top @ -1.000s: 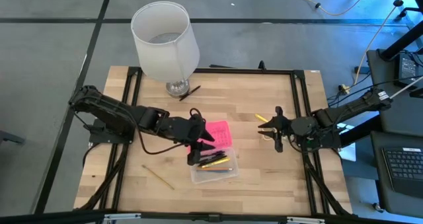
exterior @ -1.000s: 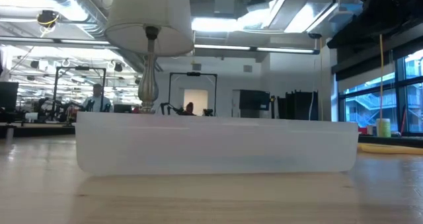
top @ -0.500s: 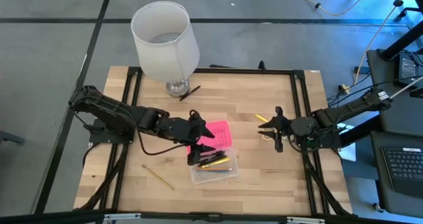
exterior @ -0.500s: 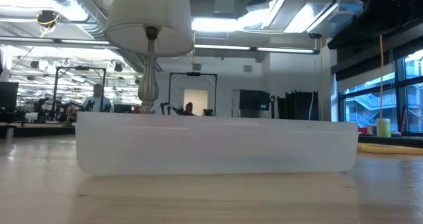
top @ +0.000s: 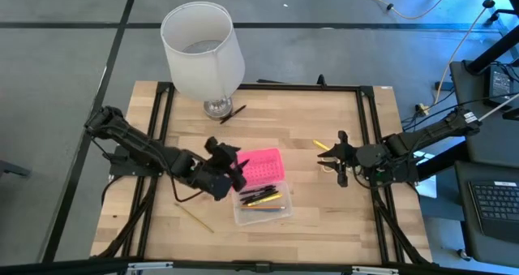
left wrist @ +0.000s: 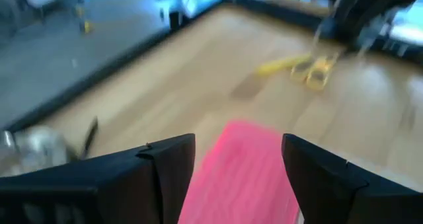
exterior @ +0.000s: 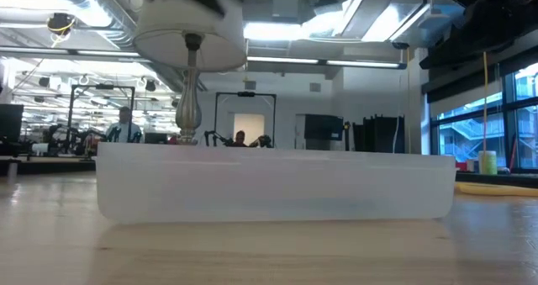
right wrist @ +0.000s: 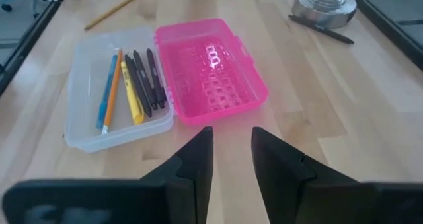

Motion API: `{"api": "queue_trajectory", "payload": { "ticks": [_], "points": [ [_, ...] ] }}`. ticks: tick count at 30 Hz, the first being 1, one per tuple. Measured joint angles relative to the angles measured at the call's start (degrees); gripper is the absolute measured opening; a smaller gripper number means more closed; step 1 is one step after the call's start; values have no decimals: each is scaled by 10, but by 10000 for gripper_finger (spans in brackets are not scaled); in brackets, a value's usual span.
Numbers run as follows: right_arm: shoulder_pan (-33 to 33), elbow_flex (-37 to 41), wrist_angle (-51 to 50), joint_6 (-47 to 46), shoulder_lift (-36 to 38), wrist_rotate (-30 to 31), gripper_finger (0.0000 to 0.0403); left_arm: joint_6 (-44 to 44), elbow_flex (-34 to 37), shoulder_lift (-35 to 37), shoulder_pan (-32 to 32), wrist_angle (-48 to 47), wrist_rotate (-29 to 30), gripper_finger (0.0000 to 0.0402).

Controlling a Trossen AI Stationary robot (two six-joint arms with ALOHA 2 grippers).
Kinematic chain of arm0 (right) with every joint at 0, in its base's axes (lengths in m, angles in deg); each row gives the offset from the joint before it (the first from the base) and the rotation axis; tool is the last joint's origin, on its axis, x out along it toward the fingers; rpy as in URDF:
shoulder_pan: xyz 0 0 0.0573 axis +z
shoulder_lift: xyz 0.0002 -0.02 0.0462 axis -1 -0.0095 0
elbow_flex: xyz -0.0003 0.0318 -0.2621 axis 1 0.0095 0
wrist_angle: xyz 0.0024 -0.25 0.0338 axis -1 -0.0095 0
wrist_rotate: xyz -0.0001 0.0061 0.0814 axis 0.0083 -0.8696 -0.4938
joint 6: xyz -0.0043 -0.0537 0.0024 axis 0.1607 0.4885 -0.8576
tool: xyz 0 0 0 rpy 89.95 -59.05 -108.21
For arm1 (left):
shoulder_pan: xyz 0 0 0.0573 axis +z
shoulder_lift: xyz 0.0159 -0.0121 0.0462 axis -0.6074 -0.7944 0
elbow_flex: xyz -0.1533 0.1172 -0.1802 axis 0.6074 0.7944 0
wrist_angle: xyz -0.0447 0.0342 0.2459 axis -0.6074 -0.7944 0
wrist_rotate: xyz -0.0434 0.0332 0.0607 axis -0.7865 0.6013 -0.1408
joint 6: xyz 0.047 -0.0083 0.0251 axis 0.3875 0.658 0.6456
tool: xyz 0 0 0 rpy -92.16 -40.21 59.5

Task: Pick & place school supplies into a supply box
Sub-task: Put the black pen into the transparent supply box

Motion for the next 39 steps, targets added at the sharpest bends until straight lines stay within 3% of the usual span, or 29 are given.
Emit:
{"api": "queue_trajectory", "payload": {
  "ticks": [6,10,16,22,25,30,35,39],
  "points": [
    [0,0,0,15,0,25,108,-102,130,31,23,14,-29,216],
    [0,0,0,17,0,50,108,-101,223,86,35,64,-39,216],
    [0,0,-1,15,0,76,108,-4,401,199,91,259,-109,216],
    [0,0,-2,-2,0,76,108,205,520,244,166,474,-89,216],
    [0,0,-2,-3,0,76,108,270,542,242,228,511,-163,216],
    [0,0,-2,-5,0,76,108,291,544,236,321,521,-297,216],
    [0,0,-2,-28,0,75,108,185,544,237,359,548,-462,216],
    [0,0,-2,-29,0,75,108,141,544,237,361,553,-495,216]
  ]
}}
